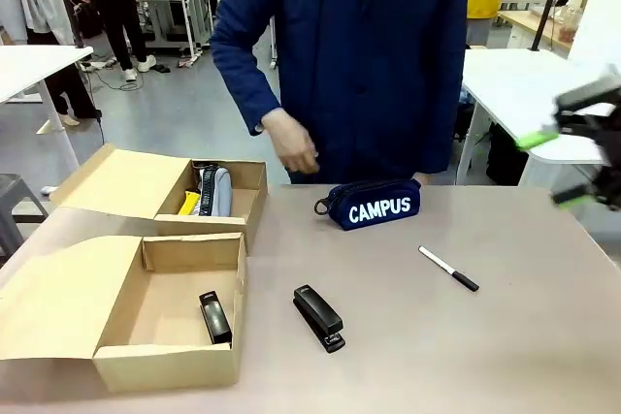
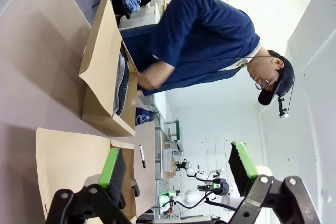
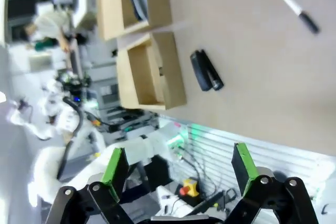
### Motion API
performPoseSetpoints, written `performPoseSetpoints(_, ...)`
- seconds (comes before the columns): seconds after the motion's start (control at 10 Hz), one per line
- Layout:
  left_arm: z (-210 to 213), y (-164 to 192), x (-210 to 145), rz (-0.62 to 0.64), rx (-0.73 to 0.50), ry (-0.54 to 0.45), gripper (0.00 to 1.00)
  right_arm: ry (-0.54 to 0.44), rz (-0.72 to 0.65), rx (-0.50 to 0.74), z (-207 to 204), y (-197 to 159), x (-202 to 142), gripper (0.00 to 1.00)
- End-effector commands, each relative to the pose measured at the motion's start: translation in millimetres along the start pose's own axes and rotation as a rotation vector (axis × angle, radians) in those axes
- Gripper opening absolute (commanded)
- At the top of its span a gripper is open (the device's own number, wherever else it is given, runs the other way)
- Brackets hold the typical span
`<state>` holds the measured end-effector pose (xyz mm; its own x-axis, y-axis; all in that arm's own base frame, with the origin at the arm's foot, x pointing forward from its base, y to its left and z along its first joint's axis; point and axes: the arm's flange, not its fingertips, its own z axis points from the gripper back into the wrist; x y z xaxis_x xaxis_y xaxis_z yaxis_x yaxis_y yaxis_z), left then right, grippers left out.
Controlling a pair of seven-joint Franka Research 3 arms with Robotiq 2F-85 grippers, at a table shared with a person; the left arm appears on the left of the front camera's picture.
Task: Place items inside the box.
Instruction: Pick up a Pencil pouch or Stapler and place it inside the Mailer Box closest to the robot.
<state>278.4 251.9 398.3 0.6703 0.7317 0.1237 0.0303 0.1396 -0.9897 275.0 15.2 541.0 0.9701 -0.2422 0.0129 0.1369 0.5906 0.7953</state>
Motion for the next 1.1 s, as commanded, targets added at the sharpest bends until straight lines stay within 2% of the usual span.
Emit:
performPoseSetpoints(0.0,-1.2,-0.9,-3.7,-0.008,-0.012,0.000,1.00,0.010,-0.094,0.048,-58.2,-168.3,-109.0,1.00)
performPoseSetpoints(0.2,-1.2,-0.9,-3.7,-0.008,-0.012,0.000,1.00,-0.068,-0.256,0.107,-82.8,-235.2,-145.6,1.00)
performPoseSetpoints(0.3,-1.2,-0.9,-3.7,-0.008,-0.012,0.000,1.00,-0.108,-0.351,0.097,-98.6,-257.8,-155.0,1.00)
performPoseSetpoints(0.4,-1.2,-0.9,-3.7,-0.008,-0.012,0.000,1.00,-0.138,-0.436,0.065,-114.9,-267.0,-150.6,1.00)
performPoseSetpoints(0.5,-1.2,-0.9,-3.7,-0.008,-0.012,0.000,1.00,-0.058,-0.294,0.099,69.3,-117.1,11.4,1.00)
performPoseSetpoints(1.0,-1.2,-0.9,-3.7,-0.008,-0.012,0.000,1.00,-0.058,-0.294,0.099,69.3,-117.1,11.4,1.00)
